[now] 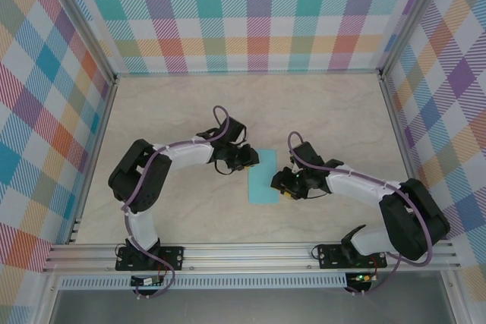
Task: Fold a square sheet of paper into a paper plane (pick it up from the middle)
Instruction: Third fold the triangle at the center of the table.
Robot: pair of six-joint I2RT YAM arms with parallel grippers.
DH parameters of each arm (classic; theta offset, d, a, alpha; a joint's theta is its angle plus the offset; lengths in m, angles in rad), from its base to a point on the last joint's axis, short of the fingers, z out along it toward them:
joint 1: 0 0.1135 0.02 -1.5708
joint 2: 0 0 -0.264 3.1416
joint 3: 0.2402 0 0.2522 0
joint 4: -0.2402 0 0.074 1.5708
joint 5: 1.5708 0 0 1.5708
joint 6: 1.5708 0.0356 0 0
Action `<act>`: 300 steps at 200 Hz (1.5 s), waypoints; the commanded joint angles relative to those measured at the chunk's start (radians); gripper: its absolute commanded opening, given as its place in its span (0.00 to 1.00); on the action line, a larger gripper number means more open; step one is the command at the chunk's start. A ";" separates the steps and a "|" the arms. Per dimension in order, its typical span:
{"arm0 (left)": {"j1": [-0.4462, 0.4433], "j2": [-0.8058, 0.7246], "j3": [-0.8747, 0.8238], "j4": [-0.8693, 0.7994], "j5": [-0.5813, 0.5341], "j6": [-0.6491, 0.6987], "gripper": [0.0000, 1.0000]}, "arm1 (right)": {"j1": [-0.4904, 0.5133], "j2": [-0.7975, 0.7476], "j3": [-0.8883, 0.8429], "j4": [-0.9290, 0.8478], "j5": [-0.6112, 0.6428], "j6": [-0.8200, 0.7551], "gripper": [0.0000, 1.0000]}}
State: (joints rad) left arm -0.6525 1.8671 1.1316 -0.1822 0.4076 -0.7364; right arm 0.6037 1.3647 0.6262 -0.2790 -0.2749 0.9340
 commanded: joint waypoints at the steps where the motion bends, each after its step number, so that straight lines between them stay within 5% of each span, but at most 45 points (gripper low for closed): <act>1: -0.010 0.042 0.051 -0.036 0.004 0.026 0.22 | 0.001 0.014 0.010 0.000 -0.030 -0.014 0.42; 179: -0.009 0.069 -0.087 0.004 -0.040 0.035 0.21 | 0.030 0.123 -0.013 0.073 -0.104 0.003 0.42; 300: -0.004 0.087 -0.097 -0.011 -0.053 0.013 0.19 | 0.039 0.037 0.026 -0.016 -0.051 0.030 0.47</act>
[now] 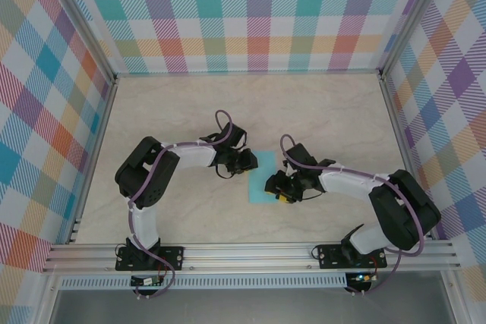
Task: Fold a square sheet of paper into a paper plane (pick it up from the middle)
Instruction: Third fold the triangle at the center of the table.
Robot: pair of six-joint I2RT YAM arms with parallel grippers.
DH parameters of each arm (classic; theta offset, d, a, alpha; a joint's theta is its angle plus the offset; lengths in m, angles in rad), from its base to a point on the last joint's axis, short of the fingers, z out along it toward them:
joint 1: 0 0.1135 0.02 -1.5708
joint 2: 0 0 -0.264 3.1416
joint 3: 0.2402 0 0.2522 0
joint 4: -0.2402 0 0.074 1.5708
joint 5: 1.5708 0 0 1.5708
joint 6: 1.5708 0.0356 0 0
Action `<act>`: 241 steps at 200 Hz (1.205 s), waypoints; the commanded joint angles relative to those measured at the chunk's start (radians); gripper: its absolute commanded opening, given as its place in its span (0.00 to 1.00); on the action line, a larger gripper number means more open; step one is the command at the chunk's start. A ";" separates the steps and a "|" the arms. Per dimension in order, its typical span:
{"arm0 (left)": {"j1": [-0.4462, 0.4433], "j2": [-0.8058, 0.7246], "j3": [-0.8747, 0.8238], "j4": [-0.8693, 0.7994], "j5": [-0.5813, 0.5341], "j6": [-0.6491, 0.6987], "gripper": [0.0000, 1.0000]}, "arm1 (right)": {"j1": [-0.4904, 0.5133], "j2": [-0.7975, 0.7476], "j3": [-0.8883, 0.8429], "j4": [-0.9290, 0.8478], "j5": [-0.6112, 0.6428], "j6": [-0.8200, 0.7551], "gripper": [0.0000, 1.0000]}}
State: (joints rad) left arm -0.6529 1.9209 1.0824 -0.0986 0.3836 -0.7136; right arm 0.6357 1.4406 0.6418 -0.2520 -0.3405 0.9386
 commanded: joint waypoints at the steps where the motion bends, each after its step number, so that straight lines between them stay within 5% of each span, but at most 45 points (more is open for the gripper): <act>1: -0.004 0.033 -0.049 -0.094 -0.029 -0.010 0.19 | 0.007 -0.041 0.009 -0.041 0.014 0.027 0.47; 59: 0.005 0.023 -0.056 -0.099 -0.028 -0.012 0.18 | 0.062 -0.120 -0.087 0.100 -0.054 0.178 0.48; 137: 0.006 0.020 -0.059 -0.099 -0.022 -0.012 0.18 | 0.149 -0.015 -0.109 0.320 -0.011 0.334 0.52; 241: 0.006 0.026 -0.049 -0.104 -0.011 -0.006 0.18 | 0.189 0.001 -0.139 0.364 0.067 0.404 0.52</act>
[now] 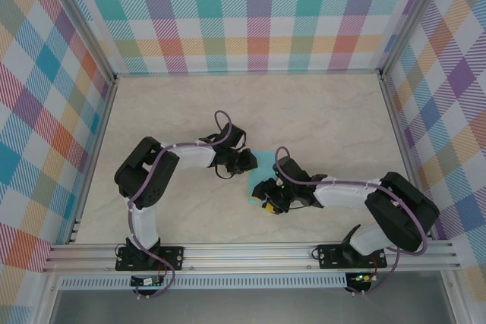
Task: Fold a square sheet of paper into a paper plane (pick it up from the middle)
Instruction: Third fold the triangle at the center of the table.
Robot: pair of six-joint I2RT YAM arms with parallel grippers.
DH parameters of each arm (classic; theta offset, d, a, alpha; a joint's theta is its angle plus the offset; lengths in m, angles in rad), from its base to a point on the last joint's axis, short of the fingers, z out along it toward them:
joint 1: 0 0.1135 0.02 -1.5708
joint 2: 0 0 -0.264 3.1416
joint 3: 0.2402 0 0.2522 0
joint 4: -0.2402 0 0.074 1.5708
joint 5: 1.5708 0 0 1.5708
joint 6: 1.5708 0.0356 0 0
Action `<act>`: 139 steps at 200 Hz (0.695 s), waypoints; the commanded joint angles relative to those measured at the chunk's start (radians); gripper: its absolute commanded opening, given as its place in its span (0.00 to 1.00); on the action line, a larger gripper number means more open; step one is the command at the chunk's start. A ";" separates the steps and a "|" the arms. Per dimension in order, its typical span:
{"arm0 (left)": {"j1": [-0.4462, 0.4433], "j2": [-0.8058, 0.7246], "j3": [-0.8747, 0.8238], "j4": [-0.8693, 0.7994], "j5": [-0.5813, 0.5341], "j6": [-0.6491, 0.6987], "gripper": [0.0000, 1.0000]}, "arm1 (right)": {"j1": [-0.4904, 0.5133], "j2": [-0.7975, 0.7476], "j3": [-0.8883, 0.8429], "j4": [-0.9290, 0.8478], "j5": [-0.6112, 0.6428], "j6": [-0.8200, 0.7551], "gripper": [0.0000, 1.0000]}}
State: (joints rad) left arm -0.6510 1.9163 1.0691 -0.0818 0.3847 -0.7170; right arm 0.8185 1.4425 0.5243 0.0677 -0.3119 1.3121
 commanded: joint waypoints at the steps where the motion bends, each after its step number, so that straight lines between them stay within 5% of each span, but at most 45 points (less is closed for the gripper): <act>1: 0.004 0.030 -0.036 -0.121 -0.012 -0.003 0.18 | 0.006 -0.002 -0.021 0.044 0.040 0.030 0.52; 139: 0.004 0.016 -0.047 -0.119 -0.007 -0.006 0.18 | -0.027 -0.122 -0.026 -0.053 0.236 -0.007 0.54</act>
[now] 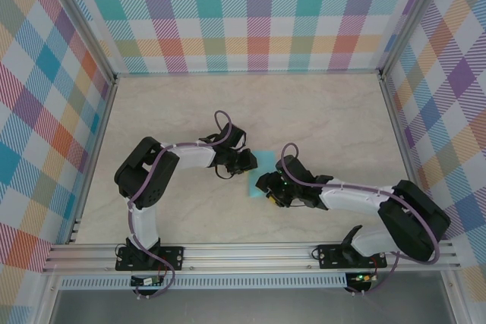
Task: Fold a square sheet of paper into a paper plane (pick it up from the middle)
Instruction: Third fold the triangle at the center of the table.
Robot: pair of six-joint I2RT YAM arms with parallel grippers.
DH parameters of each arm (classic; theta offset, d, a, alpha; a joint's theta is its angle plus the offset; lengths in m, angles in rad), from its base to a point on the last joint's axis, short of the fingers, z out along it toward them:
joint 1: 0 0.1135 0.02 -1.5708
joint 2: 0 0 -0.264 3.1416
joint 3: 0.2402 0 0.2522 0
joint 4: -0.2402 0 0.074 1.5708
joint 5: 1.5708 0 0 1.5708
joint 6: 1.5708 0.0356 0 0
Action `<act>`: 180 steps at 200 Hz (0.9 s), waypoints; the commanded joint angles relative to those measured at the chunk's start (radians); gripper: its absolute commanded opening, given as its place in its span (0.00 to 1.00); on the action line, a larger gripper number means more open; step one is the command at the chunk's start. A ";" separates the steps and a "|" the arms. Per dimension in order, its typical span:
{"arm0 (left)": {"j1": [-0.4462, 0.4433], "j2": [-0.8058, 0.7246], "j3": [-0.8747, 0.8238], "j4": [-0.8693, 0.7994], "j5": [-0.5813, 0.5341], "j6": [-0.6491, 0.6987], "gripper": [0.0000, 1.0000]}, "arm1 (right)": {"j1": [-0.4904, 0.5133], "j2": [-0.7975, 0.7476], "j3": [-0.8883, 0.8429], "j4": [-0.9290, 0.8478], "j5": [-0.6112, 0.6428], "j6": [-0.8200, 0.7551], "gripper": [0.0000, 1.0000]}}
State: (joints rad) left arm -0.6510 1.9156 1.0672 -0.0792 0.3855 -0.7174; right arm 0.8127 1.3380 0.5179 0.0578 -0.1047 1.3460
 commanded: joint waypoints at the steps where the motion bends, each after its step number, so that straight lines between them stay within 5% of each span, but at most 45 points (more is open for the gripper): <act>1: 0.004 0.017 -0.046 -0.122 -0.008 -0.006 0.18 | -0.024 -0.017 -0.019 -0.044 0.028 -0.044 0.54; 129: 0.004 0.003 -0.048 -0.119 -0.005 -0.007 0.18 | -0.223 0.084 0.090 -0.095 -0.280 -0.367 0.57; 180: 0.001 -0.037 -0.048 -0.093 0.021 -0.001 0.22 | -0.268 0.159 0.172 -0.178 -0.289 -0.467 0.54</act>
State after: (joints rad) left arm -0.6514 1.9034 1.0561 -0.0753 0.3962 -0.7174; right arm 0.5709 1.4624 0.6361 -0.0860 -0.3466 0.9668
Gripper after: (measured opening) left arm 0.209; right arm 0.559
